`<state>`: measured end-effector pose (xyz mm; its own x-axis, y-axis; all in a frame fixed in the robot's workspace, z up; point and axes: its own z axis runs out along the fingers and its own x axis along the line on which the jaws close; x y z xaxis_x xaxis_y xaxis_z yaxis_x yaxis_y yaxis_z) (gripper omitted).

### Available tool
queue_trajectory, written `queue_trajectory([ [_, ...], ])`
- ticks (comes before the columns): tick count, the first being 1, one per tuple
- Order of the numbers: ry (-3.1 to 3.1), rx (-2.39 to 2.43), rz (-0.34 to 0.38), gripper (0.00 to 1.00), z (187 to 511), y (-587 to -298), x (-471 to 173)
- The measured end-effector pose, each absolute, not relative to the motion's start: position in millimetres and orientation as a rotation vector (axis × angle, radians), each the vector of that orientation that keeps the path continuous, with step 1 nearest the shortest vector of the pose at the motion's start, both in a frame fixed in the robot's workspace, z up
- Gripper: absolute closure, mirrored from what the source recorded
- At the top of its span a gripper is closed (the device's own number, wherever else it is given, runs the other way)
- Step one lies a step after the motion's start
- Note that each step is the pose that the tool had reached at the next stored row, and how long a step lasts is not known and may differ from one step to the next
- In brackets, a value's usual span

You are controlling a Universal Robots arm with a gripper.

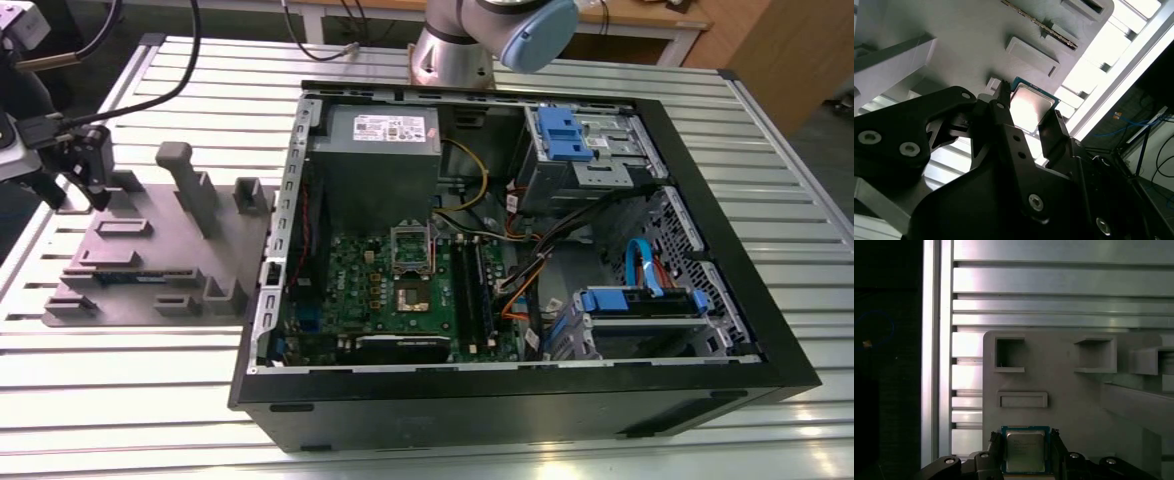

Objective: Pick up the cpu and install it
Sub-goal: 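Pick up the cpu and move it towards the insertion slot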

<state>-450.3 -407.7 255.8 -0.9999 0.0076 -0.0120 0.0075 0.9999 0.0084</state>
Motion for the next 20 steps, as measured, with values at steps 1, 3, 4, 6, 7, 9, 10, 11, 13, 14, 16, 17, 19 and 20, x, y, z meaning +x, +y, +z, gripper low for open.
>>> queue_trajectory([
  [1,3.13,0.012,0.013,0.53,256.1,-407.7,-450.3],
  [3,3.13,0.012,0.013,0.53,256.5,-407.7,-450.3],
  [4,3.13,0.012,0.013,0.53,256.7,-407.7,-450.3],
  [6,3.13,0.012,0.013,0.53,257.2,-407.7,-450.3],
  [7,3.13,0.012,0.013,0.53,257.5,-407.7,-450.3],
  [9,3.129,0.012,0.013,0.53,257.9,-407.6,-450.3],
  [10,3.13,0.012,0.013,0.53,258.2,-407.7,-450.3],
  [11,3.13,0.012,0.013,0.53,258.4,-407.7,-450.3],
  [13,3.13,0.012,0.013,0.53,258.9,-407.7,-450.3],
  [14,3.13,0.012,0.013,0.53,259.2,-407.7,-450.3],
  [16,3.13,0.012,0.013,0.53,259.7,-407.7,-450.3],
  [17,3.13,0.012,0.013,0.53,259.9,-407.7,-450.3],
  [19,3.13,0.012,0.013,0.53,260.5,-407.7,-450.3],
  [20,3.13,0.012,0.013,0.53,260.8,-407.7,-450.3],
])
